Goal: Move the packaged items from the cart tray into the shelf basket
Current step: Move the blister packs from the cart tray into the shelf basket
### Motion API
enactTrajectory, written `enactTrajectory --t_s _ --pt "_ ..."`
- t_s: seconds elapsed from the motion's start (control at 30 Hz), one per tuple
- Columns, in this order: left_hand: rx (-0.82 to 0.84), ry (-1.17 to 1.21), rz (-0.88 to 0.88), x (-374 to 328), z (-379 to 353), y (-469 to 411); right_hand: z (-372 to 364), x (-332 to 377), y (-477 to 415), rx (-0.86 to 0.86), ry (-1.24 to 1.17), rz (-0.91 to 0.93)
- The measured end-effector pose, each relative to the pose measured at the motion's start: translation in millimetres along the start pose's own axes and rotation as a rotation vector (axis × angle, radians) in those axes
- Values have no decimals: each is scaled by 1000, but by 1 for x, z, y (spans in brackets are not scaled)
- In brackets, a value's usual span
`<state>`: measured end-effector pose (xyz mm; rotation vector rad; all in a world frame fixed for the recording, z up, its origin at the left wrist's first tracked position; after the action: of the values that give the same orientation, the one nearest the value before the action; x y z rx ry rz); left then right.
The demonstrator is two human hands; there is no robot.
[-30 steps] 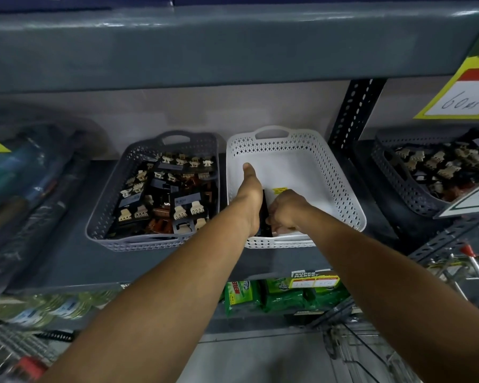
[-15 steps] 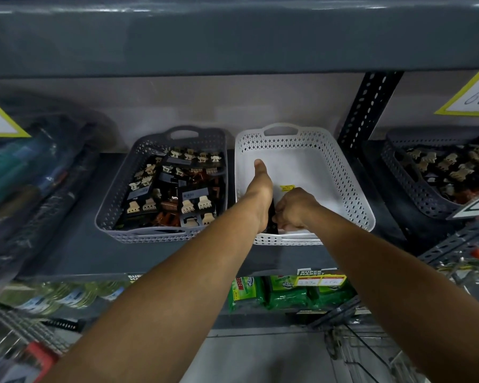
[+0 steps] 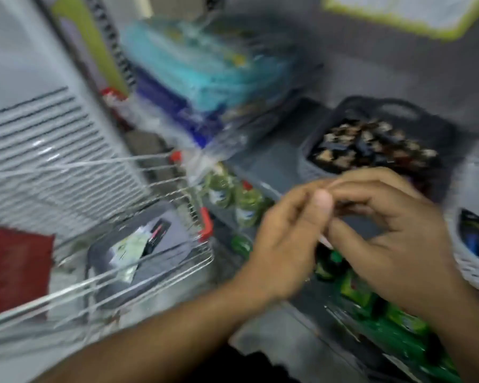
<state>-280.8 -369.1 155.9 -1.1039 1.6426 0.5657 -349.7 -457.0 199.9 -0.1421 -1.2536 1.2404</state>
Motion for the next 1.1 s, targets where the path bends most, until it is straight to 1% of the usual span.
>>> enactTrajectory --t_s 0.03,0.1,0.13,0.2,0.27,0.37,0.47,0.57,0.77,0.93,1.0,1.1 --pt "-114 -69 -19 -4 43 -7 -34 2 -2 82 -38 10" --pt "-272 -282 -81 -15 122 -25 -102 4 -9 210 -79 -5" --pt "-336 -432 -115 -19 162 -33 -136 3 -12 271 -83 -8" --pt "-399 -725 -130 -17 231 -52 -195 -2 -16 374 -56 14" --pt "-413 -969 -59 -13 298 -69 -260 -4 -17 505 -32 57" --pt "-344 -1297 102 2 369 -88 -338 -17 -17 679 59 49" --pt "-282 -1496 222 15 421 -94 -396 -33 -12 755 166 15" --pt "-251 -1589 286 26 457 -96 -432 -47 -3 799 259 22" --pt "-231 -1583 410 57 497 -102 -474 -78 17 908 400 11" --pt "-180 -1589 461 95 518 -109 -508 -97 42 1021 423 -27" --pt "-132 -1555 506 117 528 -109 -525 -105 54 1074 419 -65" --pt "-24 -1569 576 152 545 -104 -551 -118 74 1125 410 -106"
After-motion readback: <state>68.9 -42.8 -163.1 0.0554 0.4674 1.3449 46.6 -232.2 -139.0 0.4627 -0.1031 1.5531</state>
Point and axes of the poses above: each hand's wrist, its own y-axis away from the middle knuckle, its own z-axis out of the back of the hand, x = y × z, the point moved 4 cm from there along -y, towards the middle knuckle, and after that the axes turned 15 degrees about -x, right-handed, at the moved point
